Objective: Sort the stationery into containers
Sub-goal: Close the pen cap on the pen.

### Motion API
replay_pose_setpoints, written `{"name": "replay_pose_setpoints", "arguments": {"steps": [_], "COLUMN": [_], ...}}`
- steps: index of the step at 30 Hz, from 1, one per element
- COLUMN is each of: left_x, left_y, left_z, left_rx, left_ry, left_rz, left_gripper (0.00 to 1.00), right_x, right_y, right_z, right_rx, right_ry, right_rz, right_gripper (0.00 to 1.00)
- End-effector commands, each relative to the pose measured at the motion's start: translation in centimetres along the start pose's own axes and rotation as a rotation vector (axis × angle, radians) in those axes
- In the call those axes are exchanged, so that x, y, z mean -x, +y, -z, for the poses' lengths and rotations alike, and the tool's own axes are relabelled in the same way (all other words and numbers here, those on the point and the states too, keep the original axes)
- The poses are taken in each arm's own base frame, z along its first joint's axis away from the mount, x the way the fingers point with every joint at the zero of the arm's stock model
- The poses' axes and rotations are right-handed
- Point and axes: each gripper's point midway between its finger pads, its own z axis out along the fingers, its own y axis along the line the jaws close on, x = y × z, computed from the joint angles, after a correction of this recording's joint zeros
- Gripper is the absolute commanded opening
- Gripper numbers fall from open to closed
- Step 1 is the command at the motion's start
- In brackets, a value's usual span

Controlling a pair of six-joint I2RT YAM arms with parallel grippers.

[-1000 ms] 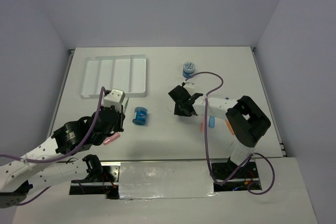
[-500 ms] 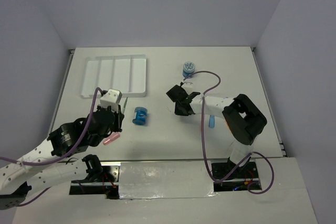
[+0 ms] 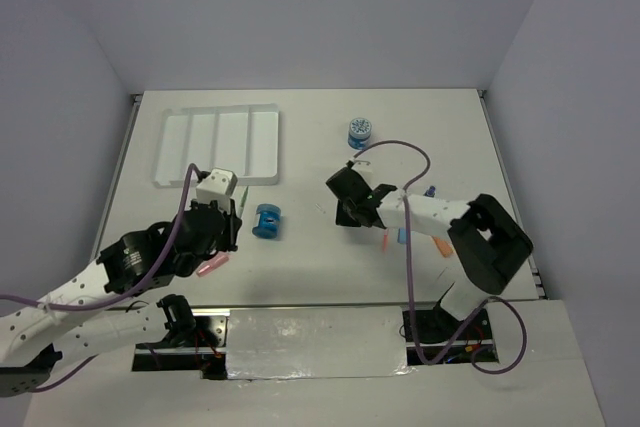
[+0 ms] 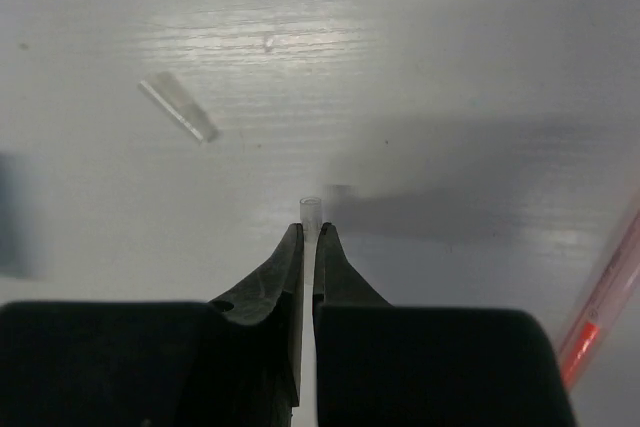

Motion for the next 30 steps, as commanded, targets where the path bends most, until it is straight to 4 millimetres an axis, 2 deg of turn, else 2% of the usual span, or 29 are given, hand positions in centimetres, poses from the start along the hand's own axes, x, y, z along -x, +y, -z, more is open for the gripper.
{"name": "replay_pose_setpoints", "arguments": {"steps": [1,2,3,4,5,8,10,11,12,13,14,15,17,19,20,21,22,25,30], "left_x": [1.4,0.1,0.0,1.3,0.0,0.4,1.1,1.2,1.6,1.4,2.2,2.2,2.1,2.0,2.2,1.9,2.1,1.8,1.8], "left_y": [-2.8,-4.0,-5.0,-6.6,-7.5,-9.4,-10.5,-11.4,-12.0,-12.3,-12.8,-13.2,-13.9,-14.2,-14.3,-14.6,-14.8,-15.1,-14.7], "left_z": [-0.1,-0.6,-0.8,-1.0,-1.5,-2.2,-2.0,-1.6,-1.3,-1.3,-1.0,-0.7,-0.3,0.0,0.2,0.3,0.5,0.7,0.8], "left_rx": [-0.096,-0.152,-0.201,-0.273,-0.326,-0.423,-0.503,-0.558,-0.598,-0.621,-0.657,-0.688,-0.739,-0.767,-0.782,-0.805,-0.822,-0.841,-0.829], "left_ry": [-0.022,0.008,-0.003,-0.059,-0.042,-0.116,-0.173,-0.177,-0.197,-0.202,-0.233,-0.234,-0.244,-0.247,-0.258,-0.25,-0.26,-0.25,-0.258], "left_rz": [0.116,0.143,0.171,0.225,0.24,0.33,0.365,0.364,0.366,0.363,0.374,0.37,0.363,0.366,0.371,0.363,0.358,0.357,0.345], "left_gripper": [0.0,0.0,0.0,0.0,0.0,0.0,0.0,0.0,0.0,0.0,0.0,0.0,0.0,0.0,0.0,0.0,0.0,0.0,0.0], "right_x": [4.8,5.7,6.7,8.0,9.0,11.2,12.7,12.8,12.7,13.6,13.7,13.6,13.2,13.0,12.5,12.6,11.7,10.9,10.4], "right_y": [3.7,3.9,4.2,5.0,5.0,5.5,5.8,5.6,6.3,7.0,7.3,8.6,9.7,10.4,10.4,10.6,10.8,11.5,11.4], "right_z": [5.1,6.0,8.1,9.5,11.7,15.4,19.0,20.5,21.7,24.0,25.3,27.3,28.2,28.7,28.2,28.9,28.6,29.5,29.1], "right_rx": [0.189,0.208,0.246,0.301,0.343,0.455,0.575,0.632,0.702,0.799,0.854,0.957,0.99,1.02,1.029,1.068,1.097,1.163,1.144], "right_ry": [-0.19,-0.227,-0.288,-0.35,-0.422,-0.546,-0.628,-0.658,-0.664,-0.713,-0.747,-0.758,-0.74,-0.733,-0.72,-0.736,-0.716,-0.707,-0.706], "right_rz": [-0.124,-0.149,-0.191,-0.223,-0.26,-0.345,-0.416,-0.431,-0.423,-0.44,-0.401,-0.356,-0.292,-0.266,-0.261,-0.266,-0.245,-0.209,-0.198], "right_gripper": [0.0,0.0,0.0,0.0,0.0,0.0,0.0,0.0,0.0,0.0,0.0,0.0,0.0,0.0,0.0,0.0,0.0,0.0,0.0]}}
